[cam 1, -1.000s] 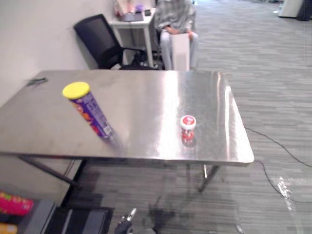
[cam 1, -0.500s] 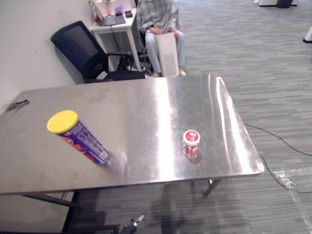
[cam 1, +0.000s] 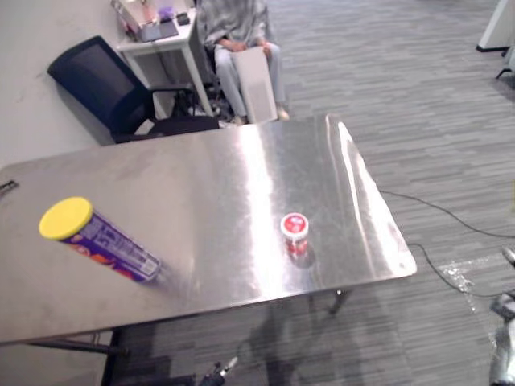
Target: Put the gum and the chips on the shelf.
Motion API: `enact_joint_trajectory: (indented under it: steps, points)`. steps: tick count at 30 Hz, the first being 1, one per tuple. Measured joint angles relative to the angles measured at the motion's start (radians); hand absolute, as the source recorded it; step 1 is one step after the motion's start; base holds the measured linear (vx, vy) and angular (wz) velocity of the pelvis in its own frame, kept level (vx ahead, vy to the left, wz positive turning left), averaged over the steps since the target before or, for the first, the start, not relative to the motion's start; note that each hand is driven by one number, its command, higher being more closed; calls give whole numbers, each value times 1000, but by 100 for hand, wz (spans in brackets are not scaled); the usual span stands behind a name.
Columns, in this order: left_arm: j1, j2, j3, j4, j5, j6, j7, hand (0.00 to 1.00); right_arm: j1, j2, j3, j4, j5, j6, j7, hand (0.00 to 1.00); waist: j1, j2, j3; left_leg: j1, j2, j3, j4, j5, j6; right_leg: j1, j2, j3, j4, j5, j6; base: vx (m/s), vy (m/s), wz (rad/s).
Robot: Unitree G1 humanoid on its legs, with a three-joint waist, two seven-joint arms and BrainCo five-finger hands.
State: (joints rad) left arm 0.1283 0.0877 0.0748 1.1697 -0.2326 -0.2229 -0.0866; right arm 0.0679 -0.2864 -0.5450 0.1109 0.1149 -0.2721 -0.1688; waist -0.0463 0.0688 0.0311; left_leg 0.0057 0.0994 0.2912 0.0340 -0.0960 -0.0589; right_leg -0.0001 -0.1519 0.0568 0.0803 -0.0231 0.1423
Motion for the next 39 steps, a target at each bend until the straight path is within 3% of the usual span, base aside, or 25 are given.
enact_joint_trajectory:
  steps: [6, 10, 15, 19, 22, 24, 29, 39]
  points:
    - [14, 1, -9, -37, 1, -3, -5, 0, 88, 19, 205, -204, -27, -20, 168, 0, 1, -12, -5, -4, 11, 0, 0, 1, -1, -7, 10, -5, 0, 1, 1, -51, -52, -2]
    - [14, 10, -10, -37, 1, -9, -8, 0, 137, -9, 305, -262, 21, -34, 279, 0, 5, -27, -8, -8, 9, -1, 0, 6, -5, -10, 8, -15, -6, 1, 2, -68, -35, -4]
    - [14, 30, -34, -36, 2, -8, -8, 0, 161, -43, 418, -286, 51, -38, 333, 0, 6, -40, -12, -19, 3, -13, -22, 46, -4, -14, 5, -37, -18, 1, 2, -105, -53, 5]
    - [14, 33, -41, -39, 3, -9, -8, 0, 157, -86, 470, -297, 50, -38, 332, 0, 21, -45, -11, -12, 1, -33, -56, 71, -4, -14, 10, -56, -24, -1, 1, -154, -49, 7]
    - [15, 55, -41, -37, 3, -8, -7, 0, 129, -93, 525, -297, 49, -38, 332, 0, 26, -78, -10, 4, -28, -34, -102, 113, 0, -14, -16, -79, -30, -66, 2, -223, -65, 2]
    - [23, 55, -49, -30, 7, -7, -7, 0, 131, -96, 524, -296, 48, -37, 330, 0, 20, -73, -9, 16, -29, -61, -136, 141, -8, -16, -10, -102, -4, -79, -4, -230, -48, 25]
    - [72, 58, -70, -27, 13, -6, -7, 0, 120, -100, 525, -279, 40, -37, 323, 0, 24, -58, -23, -3, -33, -95, -137, 141, -8, -16, -8, -106, -5, -80, -3, -125, 2, 15]
    - [110, 69, -77, -27, 21, 15, -6, 0, 23, -65, 554, -85, 38, -15, 275, 0, 48, -70, -35, -3, -39, -133, -136, 147, -5, -7, -10, -108, -8, -78, -1, 32, 8, 5]
